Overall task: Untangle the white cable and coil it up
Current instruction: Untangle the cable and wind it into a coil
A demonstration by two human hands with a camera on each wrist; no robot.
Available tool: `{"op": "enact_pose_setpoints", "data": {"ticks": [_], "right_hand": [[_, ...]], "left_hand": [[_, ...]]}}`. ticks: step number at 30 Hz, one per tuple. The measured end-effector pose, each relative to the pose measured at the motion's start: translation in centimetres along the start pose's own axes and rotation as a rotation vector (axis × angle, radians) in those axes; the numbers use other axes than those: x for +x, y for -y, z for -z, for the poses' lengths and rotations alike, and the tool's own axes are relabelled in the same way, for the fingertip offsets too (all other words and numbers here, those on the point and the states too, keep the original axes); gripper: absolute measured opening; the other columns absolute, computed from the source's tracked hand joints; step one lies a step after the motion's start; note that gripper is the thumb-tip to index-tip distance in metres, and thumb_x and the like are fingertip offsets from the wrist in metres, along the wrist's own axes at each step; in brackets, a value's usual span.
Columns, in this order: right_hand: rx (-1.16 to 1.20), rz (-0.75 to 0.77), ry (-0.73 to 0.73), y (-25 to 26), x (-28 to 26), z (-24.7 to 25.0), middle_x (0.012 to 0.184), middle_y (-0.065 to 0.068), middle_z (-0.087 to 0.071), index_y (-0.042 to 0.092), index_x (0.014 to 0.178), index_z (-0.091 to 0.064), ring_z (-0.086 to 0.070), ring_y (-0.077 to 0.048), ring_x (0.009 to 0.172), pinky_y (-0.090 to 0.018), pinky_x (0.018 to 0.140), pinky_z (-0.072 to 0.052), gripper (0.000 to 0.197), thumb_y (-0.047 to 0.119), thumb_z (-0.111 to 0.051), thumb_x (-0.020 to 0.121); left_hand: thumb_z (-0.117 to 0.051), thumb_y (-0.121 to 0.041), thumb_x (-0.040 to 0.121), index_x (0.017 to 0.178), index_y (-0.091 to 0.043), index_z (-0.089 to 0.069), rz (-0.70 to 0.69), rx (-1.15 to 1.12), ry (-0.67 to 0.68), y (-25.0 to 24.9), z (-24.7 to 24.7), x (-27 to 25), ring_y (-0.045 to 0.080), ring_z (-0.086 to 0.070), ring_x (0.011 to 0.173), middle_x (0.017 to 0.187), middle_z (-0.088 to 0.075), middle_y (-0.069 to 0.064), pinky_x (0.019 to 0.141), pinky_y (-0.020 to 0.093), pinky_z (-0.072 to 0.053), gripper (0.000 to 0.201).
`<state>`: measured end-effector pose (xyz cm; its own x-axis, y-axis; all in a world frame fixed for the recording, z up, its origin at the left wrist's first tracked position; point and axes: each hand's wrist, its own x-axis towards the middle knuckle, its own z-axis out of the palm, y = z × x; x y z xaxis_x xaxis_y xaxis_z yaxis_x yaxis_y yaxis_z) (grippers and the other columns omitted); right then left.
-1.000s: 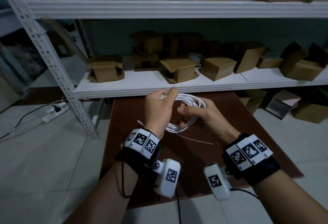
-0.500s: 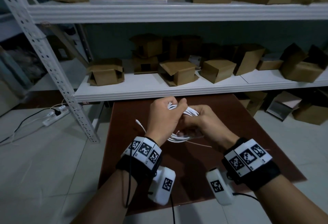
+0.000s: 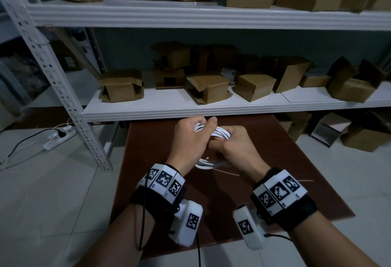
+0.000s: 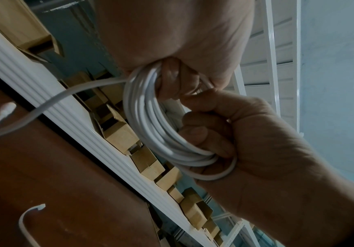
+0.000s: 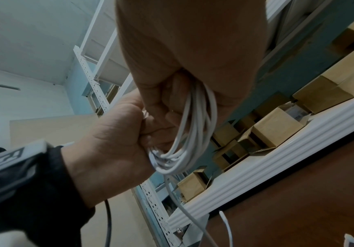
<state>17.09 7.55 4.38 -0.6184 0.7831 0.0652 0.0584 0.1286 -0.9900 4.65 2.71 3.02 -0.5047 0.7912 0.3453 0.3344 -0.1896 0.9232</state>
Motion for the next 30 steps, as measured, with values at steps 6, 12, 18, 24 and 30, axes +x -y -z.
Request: {"op": "enact_pose_setpoints", "data": {"ticks": [6,12,18,24,30], "right_hand": [[-0.023,0.01,-0.019,0.4,-0.1,-0.2,0.064,-0.017,-0.052,-0.021,0.079,-0.055,-0.043,-0.024,0.06,-0.034,0.055,-0.031,0.021,-0.002,-0.064,0.074],[-0.026,0.016,-0.102,0.5,-0.1,0.0,0.06,-0.021,-0.06,-0.008,0.08,-0.072,-0.05,-0.02,0.052,-0.034,0.053,-0.037,0.005,-0.005,-0.068,0.077],[0.105,-0.01,-0.189,1.3,-0.8,0.1,0.058,-0.01,-0.066,-0.004,0.08,-0.075,-0.048,-0.014,0.041,-0.027,0.046,-0.038,0.012,-0.012,-0.065,0.08],[0.21,-0.039,-0.209,1.8,-0.7,0.3,0.059,-0.009,-0.07,-0.008,0.09,-0.072,-0.059,-0.012,0.041,-0.023,0.042,-0.041,0.019,-0.015,-0.055,0.085],[0.123,-0.021,-0.197,1.1,-0.3,0.5,0.056,-0.008,-0.059,-0.011,0.087,-0.07,-0.049,-0.017,0.043,-0.025,0.044,-0.043,0.014,-0.016,-0.057,0.083]], "left_hand": [[-0.07,-0.026,0.101,0.06,-0.005,-0.054,0.006,-0.017,-0.001,0.0,0.0,0.0,0.01,-0.047,0.057,0.056,-0.051,0.003,0.06,0.032,-0.039,0.049],[-0.068,-0.028,0.103,0.063,-0.001,-0.056,0.034,-0.069,0.035,-0.7,-0.3,-0.1,0.009,-0.045,0.055,0.056,-0.051,-0.001,0.058,0.028,-0.037,0.05],[-0.067,-0.038,0.103,0.088,-0.002,-0.062,0.191,-0.343,0.159,-1.3,0.0,-0.2,0.007,-0.032,0.049,0.062,-0.038,0.002,0.046,0.018,-0.029,0.04],[-0.065,-0.049,0.1,0.089,-0.01,-0.065,0.253,-0.438,0.243,-1.9,0.4,-0.4,0.011,-0.036,0.046,0.055,-0.042,-0.001,0.045,0.02,-0.029,0.04],[-0.059,-0.04,0.106,0.07,-0.017,-0.055,0.28,-0.454,0.189,-2.2,0.4,-0.3,0.004,-0.026,0.041,0.053,-0.035,-0.006,0.037,0.016,-0.02,0.043]]}}
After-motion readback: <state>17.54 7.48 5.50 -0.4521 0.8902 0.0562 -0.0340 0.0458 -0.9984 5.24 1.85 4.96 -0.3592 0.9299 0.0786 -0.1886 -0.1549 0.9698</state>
